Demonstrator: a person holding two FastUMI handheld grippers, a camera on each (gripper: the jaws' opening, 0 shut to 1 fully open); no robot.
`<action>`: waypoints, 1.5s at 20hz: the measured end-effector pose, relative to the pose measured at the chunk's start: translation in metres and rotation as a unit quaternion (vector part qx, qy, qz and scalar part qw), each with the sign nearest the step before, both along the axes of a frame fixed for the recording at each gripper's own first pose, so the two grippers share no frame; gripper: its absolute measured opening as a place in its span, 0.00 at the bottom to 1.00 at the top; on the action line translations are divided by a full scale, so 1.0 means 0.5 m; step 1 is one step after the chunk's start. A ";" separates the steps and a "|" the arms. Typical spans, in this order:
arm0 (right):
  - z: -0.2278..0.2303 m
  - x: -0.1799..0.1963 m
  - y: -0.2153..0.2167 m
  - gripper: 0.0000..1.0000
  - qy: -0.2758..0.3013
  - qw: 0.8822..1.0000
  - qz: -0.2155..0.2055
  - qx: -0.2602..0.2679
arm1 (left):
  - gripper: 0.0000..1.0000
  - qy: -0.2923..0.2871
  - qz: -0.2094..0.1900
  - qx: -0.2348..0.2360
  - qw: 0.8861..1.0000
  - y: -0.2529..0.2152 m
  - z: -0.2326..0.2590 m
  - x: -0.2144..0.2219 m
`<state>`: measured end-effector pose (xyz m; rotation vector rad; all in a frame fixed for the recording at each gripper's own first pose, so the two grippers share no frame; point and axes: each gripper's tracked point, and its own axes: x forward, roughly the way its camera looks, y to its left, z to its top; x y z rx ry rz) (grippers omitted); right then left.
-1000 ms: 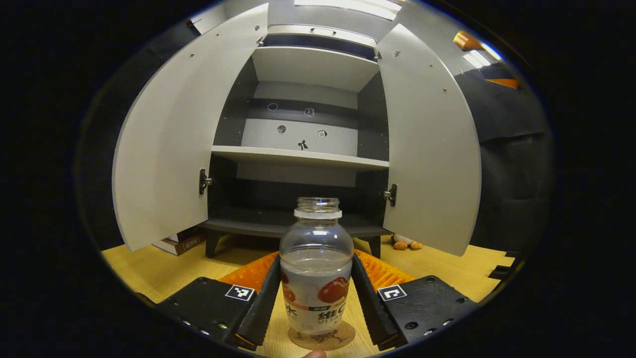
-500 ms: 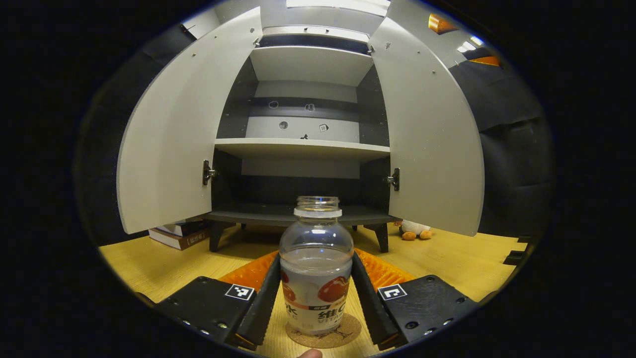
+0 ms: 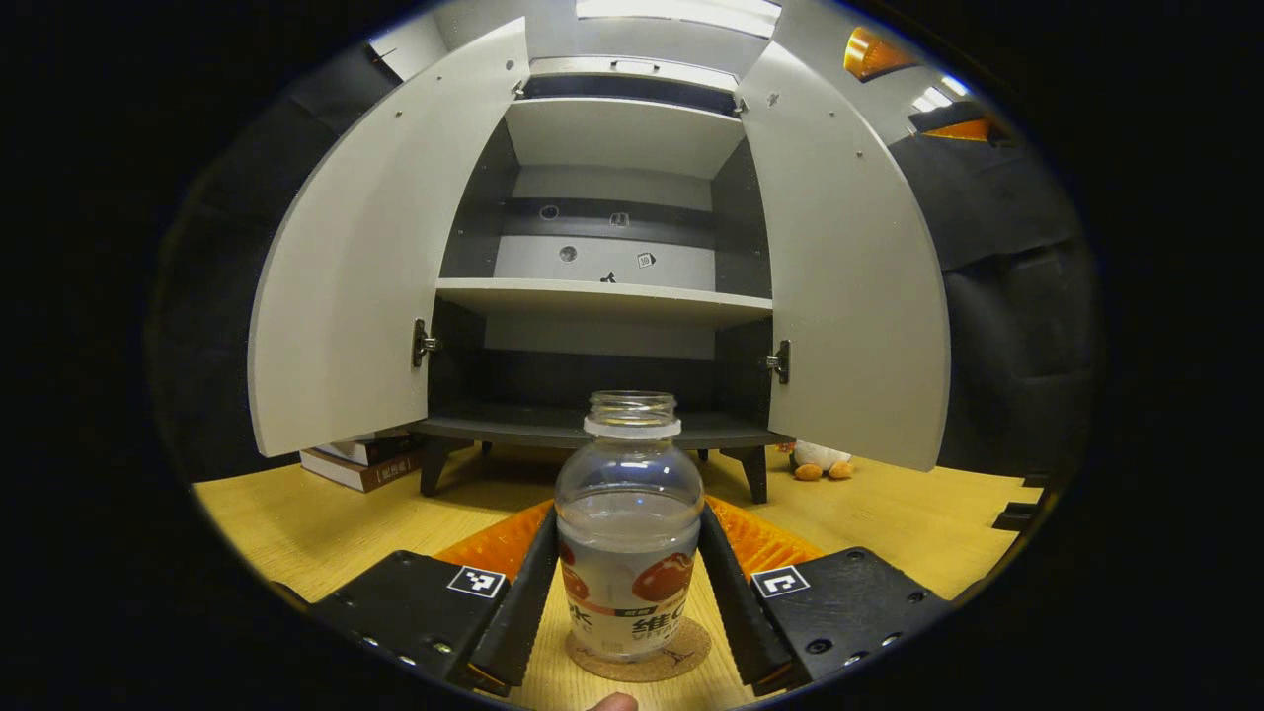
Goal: Grasp the bottle in the cabinet with the left hand and place it on the coaster, then close the right door with the right hand and the left door with the left hand.
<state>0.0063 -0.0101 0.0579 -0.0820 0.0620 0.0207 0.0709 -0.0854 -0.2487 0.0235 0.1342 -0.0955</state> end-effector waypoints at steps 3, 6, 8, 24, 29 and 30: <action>-0.003 0.003 0.003 0.83 0.003 1.000 0.003 0.003 | 0.78 0.010 -0.003 -0.004 1.000 0.001 -0.007 0.005; -0.003 0.002 0.004 0.83 0.002 1.000 0.003 0.000 | 0.81 0.021 0.001 -0.004 1.000 0.003 -0.014 0.002; -0.005 0.002 0.001 0.83 0.004 1.000 0.002 -0.003 | 0.87 0.023 -0.001 0.000 1.000 0.002 -0.014 -0.005; -0.003 0.019 0.004 0.83 -0.045 0.999 0.000 0.015 | 0.95 -0.059 -0.010 -0.026 0.998 0.060 0.340 -0.027; -0.001 0.009 0.010 0.83 -0.071 0.997 0.008 0.028 | 0.95 -0.061 -0.023 -0.031 0.997 0.079 0.441 -0.031; -0.007 0.006 0.008 0.83 -0.073 0.997 0.007 0.035 | 0.95 -0.060 -0.023 -0.028 0.998 0.084 0.454 -0.034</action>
